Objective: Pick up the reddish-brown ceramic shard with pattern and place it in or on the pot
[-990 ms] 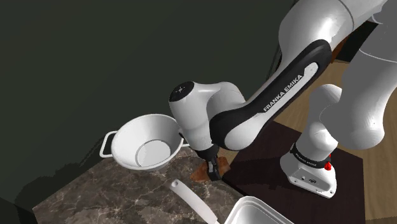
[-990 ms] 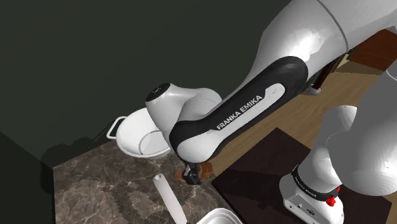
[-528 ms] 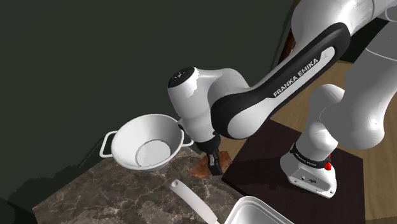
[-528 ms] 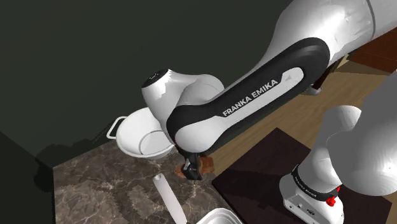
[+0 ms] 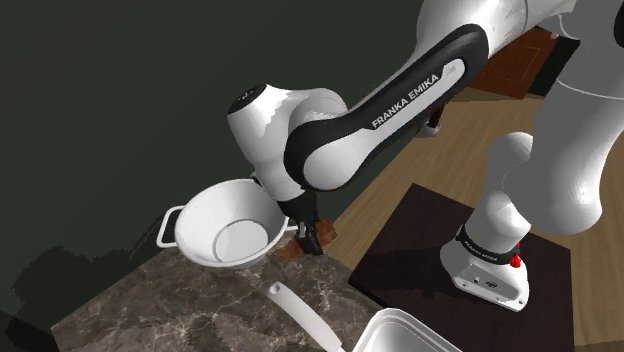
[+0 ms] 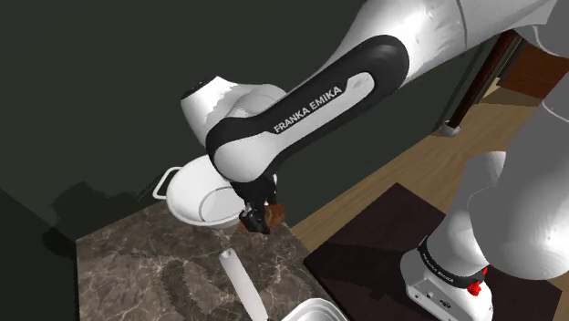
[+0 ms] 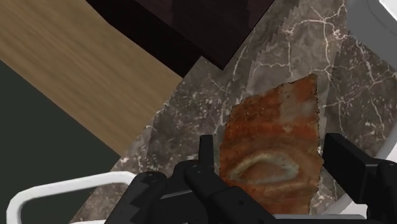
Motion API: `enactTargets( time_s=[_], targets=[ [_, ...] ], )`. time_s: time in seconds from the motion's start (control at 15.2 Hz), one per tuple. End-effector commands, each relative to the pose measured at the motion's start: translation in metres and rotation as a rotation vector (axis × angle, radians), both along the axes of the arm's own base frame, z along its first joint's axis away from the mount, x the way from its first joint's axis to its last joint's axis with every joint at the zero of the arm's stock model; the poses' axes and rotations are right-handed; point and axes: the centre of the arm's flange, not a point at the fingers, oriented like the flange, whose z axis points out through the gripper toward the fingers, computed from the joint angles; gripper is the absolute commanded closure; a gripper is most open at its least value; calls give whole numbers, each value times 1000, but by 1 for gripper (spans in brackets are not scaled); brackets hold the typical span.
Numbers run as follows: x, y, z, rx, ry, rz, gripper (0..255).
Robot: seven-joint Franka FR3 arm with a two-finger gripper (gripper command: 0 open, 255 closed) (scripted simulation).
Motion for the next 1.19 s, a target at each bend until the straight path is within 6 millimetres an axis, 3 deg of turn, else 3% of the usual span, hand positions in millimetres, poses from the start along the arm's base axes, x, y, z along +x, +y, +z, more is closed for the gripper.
enactTargets(
  time_s=[0.0,1.12],
  targets=[
    [26,2,-2,-1,0,0,255],
    [252,20,2,-1,0,0,255]
  ],
)
